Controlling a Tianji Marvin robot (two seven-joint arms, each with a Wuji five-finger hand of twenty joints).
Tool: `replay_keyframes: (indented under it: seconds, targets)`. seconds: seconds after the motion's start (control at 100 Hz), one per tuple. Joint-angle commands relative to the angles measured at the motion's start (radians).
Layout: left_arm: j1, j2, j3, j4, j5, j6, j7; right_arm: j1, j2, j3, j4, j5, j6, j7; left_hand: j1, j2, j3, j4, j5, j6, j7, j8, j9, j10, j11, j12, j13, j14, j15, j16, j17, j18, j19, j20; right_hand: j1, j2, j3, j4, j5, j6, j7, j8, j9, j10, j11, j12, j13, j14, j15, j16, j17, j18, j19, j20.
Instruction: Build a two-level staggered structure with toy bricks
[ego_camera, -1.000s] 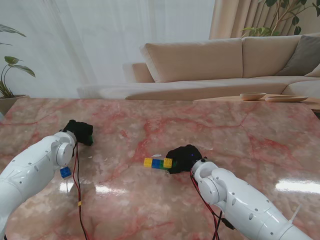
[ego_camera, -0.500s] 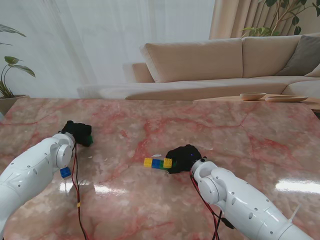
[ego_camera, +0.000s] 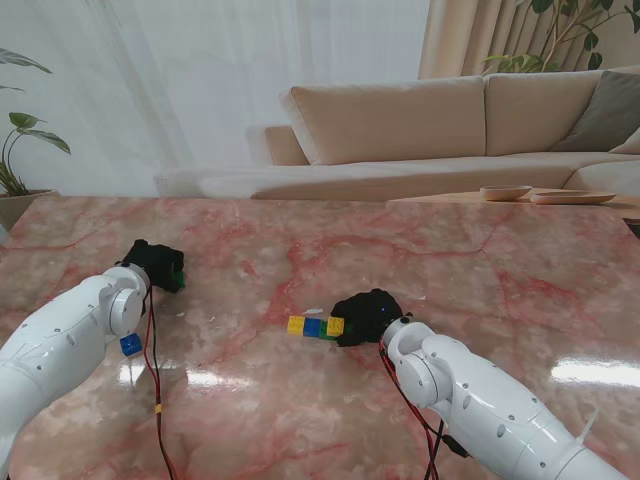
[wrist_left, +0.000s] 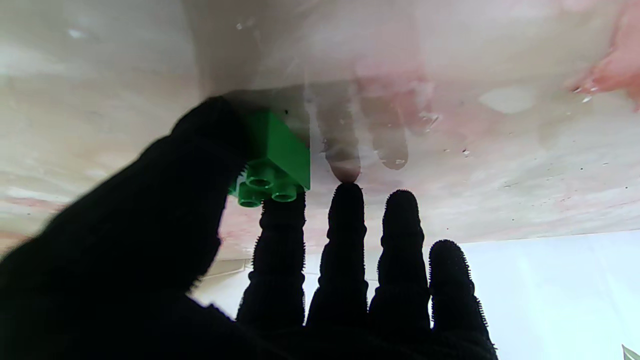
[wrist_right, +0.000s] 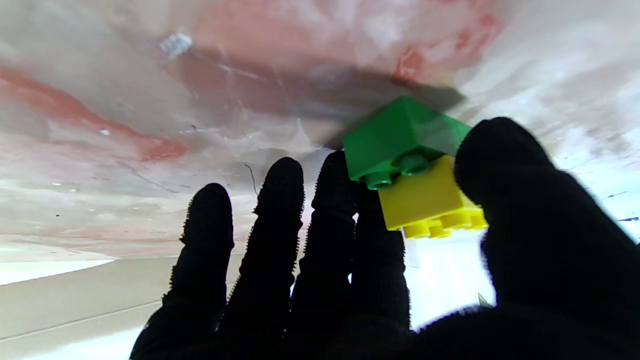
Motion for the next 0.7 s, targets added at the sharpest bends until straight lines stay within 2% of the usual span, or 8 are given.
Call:
replay_keyframes:
  seconds: [0.0,0.25,0.51,0.69]
  targets:
    - [0.046,-0.008,0.002,0.019,0.003,-0.008,-0.014,-0.013,0.000,-0.007,0.020,0.004,0.004,0.022,0.067,0.019,0.008,0.015,0.083,-0.114,0.035,-0.027,0.184,-0.088,0.115,0.043,0.023,0.018,0.035,0.012,-0.015,0.028,0.030,0.005,0.014,-0.015,0.032,-0.025,0.027,-0.006,-0.008,-0.028,0.013,0.008,-0.026,-0.011,0.025,-0.014,-0.006,0.021,-0.010,0.002,0.016,0.025]
    - [0.096,-0.001,-0.077,-0.084,0.051,-0.033,-0.023,-0.015,0.000,-0.009,0.021,-0.002,0.003,0.015,0.059,0.015,0.006,0.012,0.089,-0.108,0.032,-0.047,0.190,-0.087,0.096,0.056,0.027,0.019,0.034,0.011,-0.016,0.030,0.038,0.001,0.007,-0.021,0.057,-0.031,0.030,-0.008,-0.006,-0.028,0.017,0.007,-0.025,-0.010,0.028,-0.014,-0.005,0.022,-0.009,0.002,0.016,0.026]
    - [0.184,-0.002,-0.177,-0.278,0.088,-0.059,-0.061,-0.018,-0.001,-0.010,0.025,-0.017,0.004,-0.007,0.039,-0.001,-0.015,0.005,0.122,-0.102,0.016,-0.072,0.217,-0.080,0.092,0.026,0.054,0.025,0.033,0.011,-0.016,0.044,0.069,0.008,0.004,-0.022,0.067,-0.033,0.036,-0.011,-0.001,-0.028,0.025,0.006,-0.023,-0.009,0.033,-0.015,-0.002,0.023,-0.003,0.003,0.018,0.028]
    - [0.236,-0.011,-0.205,-0.409,0.072,-0.069,-0.091,-0.020,-0.006,-0.017,0.033,-0.019,0.019,-0.035,0.024,-0.001,-0.029,0.004,0.128,-0.096,0.011,-0.075,0.219,-0.077,0.086,0.021,0.054,0.028,0.025,0.009,-0.018,0.048,0.075,0.006,0.003,-0.020,0.074,-0.034,0.040,-0.012,0.003,-0.028,0.029,0.006,-0.020,-0.008,0.038,-0.015,0.002,0.024,0.001,0.003,0.021,0.030]
